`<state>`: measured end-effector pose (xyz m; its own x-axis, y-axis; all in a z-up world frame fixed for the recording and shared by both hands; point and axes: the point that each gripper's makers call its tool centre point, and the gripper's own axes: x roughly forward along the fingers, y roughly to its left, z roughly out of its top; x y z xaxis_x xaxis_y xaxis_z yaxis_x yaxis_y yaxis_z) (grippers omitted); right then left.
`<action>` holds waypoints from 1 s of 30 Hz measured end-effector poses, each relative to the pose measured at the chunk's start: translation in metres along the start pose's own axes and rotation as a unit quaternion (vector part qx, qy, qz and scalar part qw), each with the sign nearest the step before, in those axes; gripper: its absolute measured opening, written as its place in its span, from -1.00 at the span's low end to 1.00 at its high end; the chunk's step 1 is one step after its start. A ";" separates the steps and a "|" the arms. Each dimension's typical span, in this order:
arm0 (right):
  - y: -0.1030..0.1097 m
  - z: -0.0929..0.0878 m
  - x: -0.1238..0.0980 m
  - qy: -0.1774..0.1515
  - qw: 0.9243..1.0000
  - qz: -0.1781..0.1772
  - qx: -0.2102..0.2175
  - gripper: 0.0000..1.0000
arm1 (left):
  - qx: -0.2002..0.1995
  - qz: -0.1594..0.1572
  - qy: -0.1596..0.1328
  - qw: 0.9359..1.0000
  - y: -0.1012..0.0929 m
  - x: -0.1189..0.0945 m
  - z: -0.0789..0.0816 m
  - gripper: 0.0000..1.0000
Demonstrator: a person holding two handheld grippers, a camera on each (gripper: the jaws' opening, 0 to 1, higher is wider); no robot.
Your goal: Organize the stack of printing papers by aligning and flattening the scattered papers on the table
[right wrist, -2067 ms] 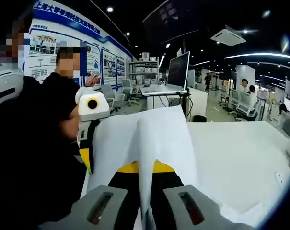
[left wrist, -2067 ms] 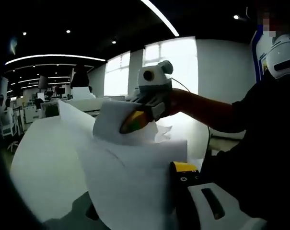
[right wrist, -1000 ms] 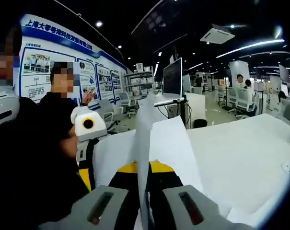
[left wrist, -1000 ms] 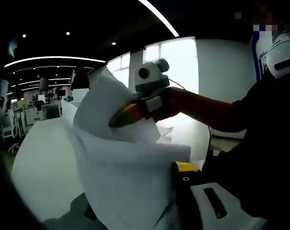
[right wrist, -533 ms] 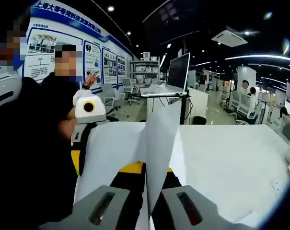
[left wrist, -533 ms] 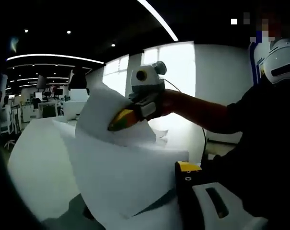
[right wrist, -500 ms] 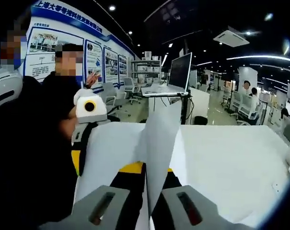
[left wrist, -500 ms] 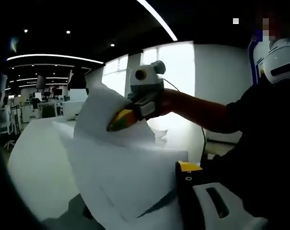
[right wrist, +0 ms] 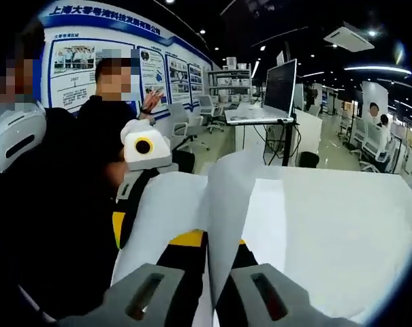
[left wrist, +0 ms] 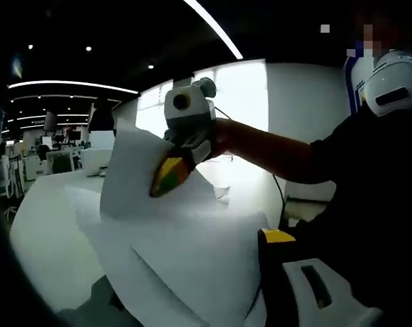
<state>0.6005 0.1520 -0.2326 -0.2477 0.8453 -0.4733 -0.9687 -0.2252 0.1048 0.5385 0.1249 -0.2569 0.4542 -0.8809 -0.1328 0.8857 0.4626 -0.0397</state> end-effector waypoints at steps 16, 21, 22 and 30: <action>-0.005 0.010 0.003 -0.030 0.999 -0.019 0.040 -1.00 | 0.002 0.019 -0.003 1.000 0.007 -0.005 0.001 -0.03; -0.007 0.009 -0.003 -0.039 0.997 -0.024 0.054 -1.00 | 0.001 0.021 -0.008 1.000 0.008 -0.006 0.002 -0.02; -0.006 0.009 -0.002 -0.041 0.997 -0.022 0.056 -1.00 | 0.001 0.021 -0.008 1.000 0.008 -0.006 0.002 -0.02; -0.002 0.017 0.007 -0.042 0.998 -0.012 0.041 -1.00 | 0.005 0.021 -0.002 1.000 0.007 -0.004 0.002 -0.01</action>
<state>0.6008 0.1666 -0.2209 -0.2226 0.8883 -0.4017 -0.9714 -0.1673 0.1684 0.5429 0.1312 -0.2548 0.4906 -0.8616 -0.1302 0.8671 0.4975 -0.0252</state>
